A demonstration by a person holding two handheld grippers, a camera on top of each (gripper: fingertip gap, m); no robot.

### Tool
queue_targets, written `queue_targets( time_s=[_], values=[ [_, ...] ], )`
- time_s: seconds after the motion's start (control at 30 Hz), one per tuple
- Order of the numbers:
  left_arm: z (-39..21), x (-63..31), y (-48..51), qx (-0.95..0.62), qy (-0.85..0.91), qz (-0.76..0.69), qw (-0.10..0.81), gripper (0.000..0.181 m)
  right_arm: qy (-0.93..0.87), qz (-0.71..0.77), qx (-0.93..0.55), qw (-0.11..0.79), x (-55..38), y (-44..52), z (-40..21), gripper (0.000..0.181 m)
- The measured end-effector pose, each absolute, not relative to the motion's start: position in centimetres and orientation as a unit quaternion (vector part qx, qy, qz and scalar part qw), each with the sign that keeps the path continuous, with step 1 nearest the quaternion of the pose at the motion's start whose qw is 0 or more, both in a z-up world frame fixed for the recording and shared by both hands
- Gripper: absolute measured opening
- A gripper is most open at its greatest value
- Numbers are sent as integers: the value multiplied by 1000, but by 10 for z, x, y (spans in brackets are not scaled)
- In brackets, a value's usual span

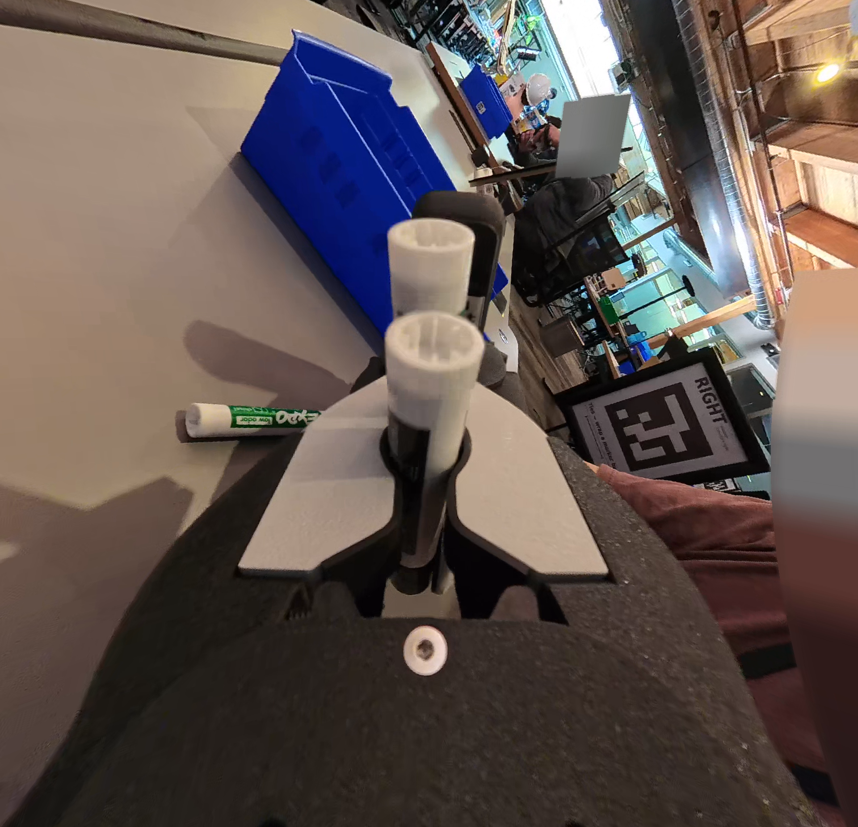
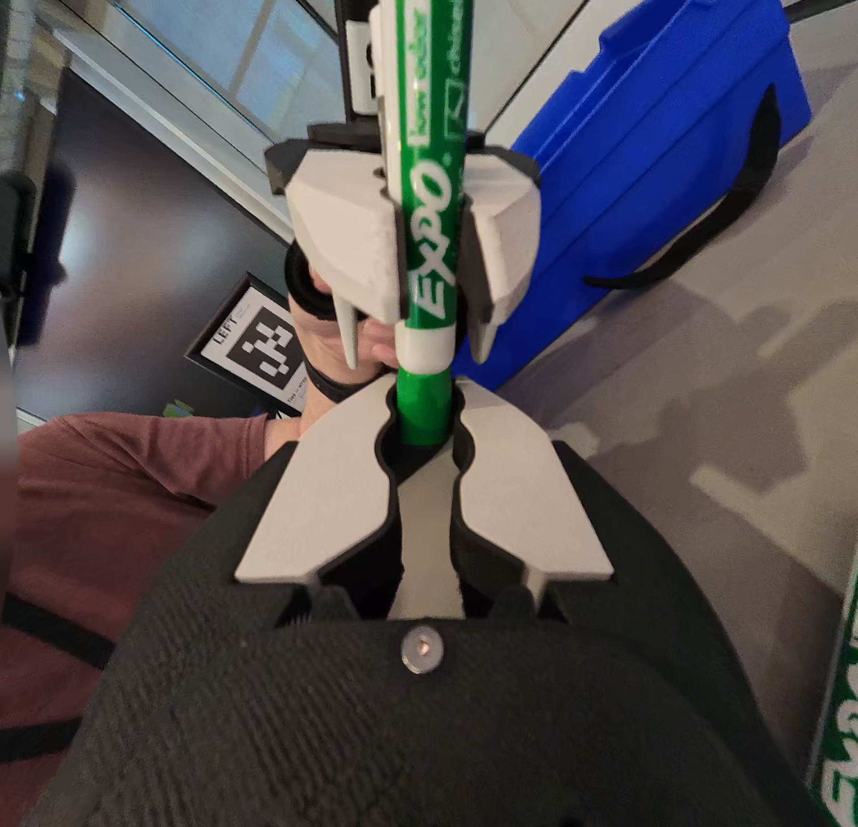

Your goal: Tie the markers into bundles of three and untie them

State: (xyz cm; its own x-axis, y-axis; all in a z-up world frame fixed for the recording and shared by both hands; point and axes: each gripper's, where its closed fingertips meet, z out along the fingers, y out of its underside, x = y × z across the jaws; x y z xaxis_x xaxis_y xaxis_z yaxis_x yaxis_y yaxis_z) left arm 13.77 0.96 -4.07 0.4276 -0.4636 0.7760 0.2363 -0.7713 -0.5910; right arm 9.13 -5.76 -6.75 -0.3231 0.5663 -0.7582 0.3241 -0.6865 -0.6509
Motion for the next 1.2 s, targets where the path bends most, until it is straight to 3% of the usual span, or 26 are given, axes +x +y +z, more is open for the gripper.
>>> queue_targets(
  time_s=[0.33, 0.63, 0.8, 1.2],
  values=[
    [-33, 133, 6, -774, 91, -526, 340, 15, -445, 682, -578, 58, 102, -65, -75, 19],
    [-5, 94, 19, -756, 39, -489, 434, 14, -521, 535, -660, -79, 151, -75, -125, 19],
    [9, 83, 11, -765, 54, -457, 451, 15, -545, 334, -769, -14, 182, -39, -165, 19],
    [3, 107, 4, -771, 86, -476, 414, 15, -523, 197, -825, 82, 179, -19, -171, 20]
  ],
)
